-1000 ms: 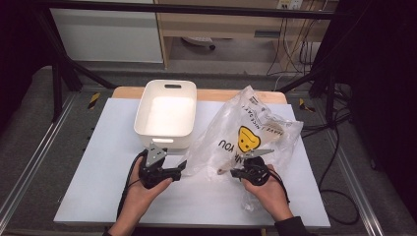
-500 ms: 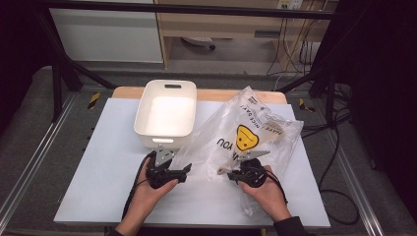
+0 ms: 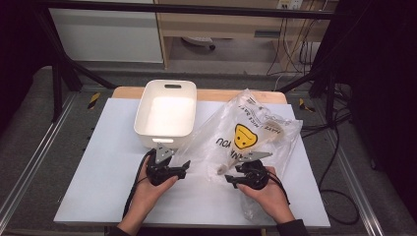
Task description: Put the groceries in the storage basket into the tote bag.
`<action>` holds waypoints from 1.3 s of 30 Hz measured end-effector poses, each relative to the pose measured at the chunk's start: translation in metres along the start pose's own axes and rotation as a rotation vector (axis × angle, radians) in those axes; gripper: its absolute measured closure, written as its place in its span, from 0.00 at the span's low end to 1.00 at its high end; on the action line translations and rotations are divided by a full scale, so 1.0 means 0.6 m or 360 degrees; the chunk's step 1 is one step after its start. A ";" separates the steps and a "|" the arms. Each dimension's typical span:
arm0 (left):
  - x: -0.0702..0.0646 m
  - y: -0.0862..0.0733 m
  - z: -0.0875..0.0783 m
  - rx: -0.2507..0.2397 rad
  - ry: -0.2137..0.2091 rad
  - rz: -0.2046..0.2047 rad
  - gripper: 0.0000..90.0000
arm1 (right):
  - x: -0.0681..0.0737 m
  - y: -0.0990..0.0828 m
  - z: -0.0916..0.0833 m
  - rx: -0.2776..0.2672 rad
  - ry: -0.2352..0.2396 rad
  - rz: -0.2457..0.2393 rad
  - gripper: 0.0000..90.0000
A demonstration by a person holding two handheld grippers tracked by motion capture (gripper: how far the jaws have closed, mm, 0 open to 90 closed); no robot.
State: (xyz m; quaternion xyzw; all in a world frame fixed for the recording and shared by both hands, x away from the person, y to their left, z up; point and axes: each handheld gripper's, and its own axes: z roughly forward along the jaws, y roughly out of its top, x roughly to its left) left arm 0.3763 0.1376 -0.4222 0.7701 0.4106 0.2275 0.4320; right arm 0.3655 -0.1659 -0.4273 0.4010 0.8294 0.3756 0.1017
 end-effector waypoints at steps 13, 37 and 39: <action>0.009 0.003 0.031 0.0043 0.0005 -0.0003 0.27 | -0.010 -0.002 -0.063 -0.0267 -0.0227 -0.0081 0.13; 0.017 -0.015 0.053 0.0145 -0.0156 0.0006 0.89 | -0.105 -0.094 -0.120 -0.0104 -0.0480 0.0361 0.08; 0.015 -0.018 0.052 0.0153 -0.0183 0.0010 0.93 | -0.106 -0.105 -0.116 -0.0053 -0.0485 0.0392 0.10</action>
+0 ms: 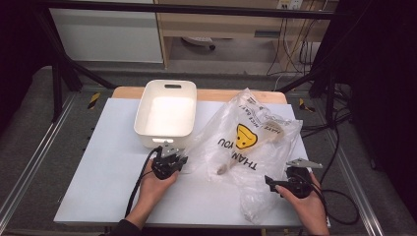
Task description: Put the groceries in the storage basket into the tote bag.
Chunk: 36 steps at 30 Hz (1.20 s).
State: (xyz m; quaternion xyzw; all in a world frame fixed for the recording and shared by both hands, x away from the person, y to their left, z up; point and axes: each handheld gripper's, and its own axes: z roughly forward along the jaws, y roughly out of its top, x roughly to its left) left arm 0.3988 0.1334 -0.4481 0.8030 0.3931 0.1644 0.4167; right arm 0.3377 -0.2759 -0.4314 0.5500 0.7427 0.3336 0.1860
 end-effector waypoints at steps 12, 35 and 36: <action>-0.007 -0.020 -0.019 0.0062 -0.0071 0.0015 0.99 | 0.016 -0.019 0.022 0.0152 -0.0022 -0.0155 0.34; -0.062 -0.040 -0.060 0.0182 -0.0353 0.0012 0.99 | -0.043 -0.006 0.005 0.0073 -0.0028 -0.0162 0.99; -0.071 -0.043 -0.060 0.0199 -0.0373 0.0030 0.99 | -0.051 -0.006 0.005 0.0060 -0.0049 -0.0152 0.99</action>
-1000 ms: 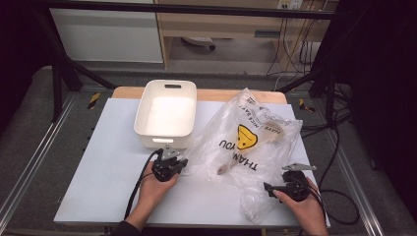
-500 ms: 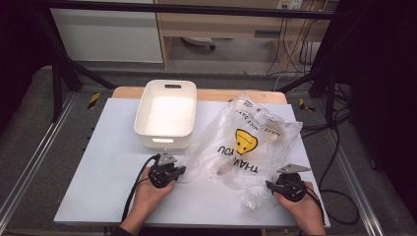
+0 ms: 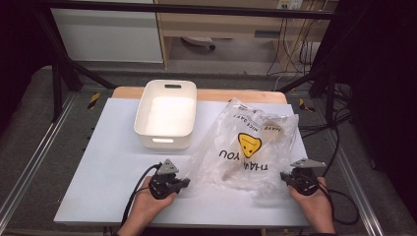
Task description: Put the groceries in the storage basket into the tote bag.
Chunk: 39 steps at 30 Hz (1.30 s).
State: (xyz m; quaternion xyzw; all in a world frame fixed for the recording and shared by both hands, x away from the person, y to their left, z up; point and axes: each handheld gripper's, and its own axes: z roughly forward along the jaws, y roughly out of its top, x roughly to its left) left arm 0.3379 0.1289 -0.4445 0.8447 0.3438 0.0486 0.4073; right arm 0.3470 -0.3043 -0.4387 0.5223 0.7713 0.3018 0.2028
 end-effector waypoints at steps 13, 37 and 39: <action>-0.025 -0.009 0.004 0.0021 0.0072 0.0059 0.86 | 0.011 -0.004 -0.010 -0.0064 0.0073 0.0040 0.47; 0.010 0.004 0.020 -0.0107 0.0340 -0.0003 0.34 | 0.021 -0.028 -0.019 -0.0039 0.0082 0.0055 0.10; 0.014 0.003 0.024 -0.0085 0.0331 -0.0002 0.34 | 0.022 -0.031 -0.019 -0.0034 0.0081 0.0053 0.10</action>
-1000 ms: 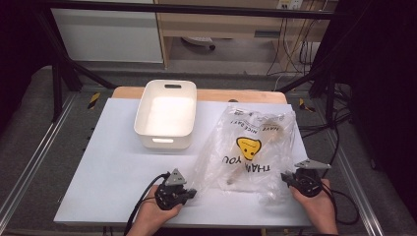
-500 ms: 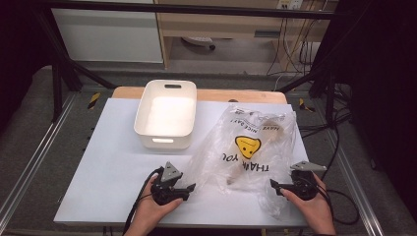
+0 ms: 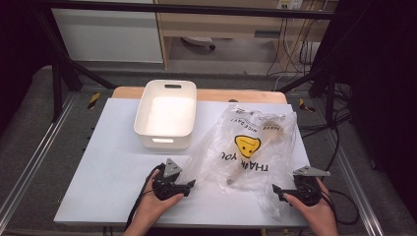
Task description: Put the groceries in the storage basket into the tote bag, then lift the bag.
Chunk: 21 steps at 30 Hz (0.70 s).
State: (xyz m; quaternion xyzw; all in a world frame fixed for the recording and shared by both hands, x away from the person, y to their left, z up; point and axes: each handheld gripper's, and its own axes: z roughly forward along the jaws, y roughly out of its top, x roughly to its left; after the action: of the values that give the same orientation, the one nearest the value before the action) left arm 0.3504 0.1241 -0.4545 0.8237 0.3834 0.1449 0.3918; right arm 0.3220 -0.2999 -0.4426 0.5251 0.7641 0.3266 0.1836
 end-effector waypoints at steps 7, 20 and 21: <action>0.002 -0.002 0.006 0.0014 0.0004 0.0011 0.34 | 0.000 -0.007 0.003 0.0045 -0.0006 -0.0002 0.10; -0.015 -0.002 0.010 0.0006 -0.0055 0.0102 0.45 | 0.000 -0.007 0.004 0.0039 -0.0013 -0.0023 0.10; -0.017 -0.002 0.010 0.0005 -0.0056 0.0107 0.48 | 0.000 -0.006 0.004 0.0044 -0.0008 -0.0022 0.10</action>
State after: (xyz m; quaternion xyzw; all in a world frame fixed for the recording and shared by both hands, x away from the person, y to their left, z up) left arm 0.3464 0.1140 -0.4585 0.8391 0.3489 0.1428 0.3922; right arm 0.3208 -0.2998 -0.4471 0.5231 0.7718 0.3134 0.1804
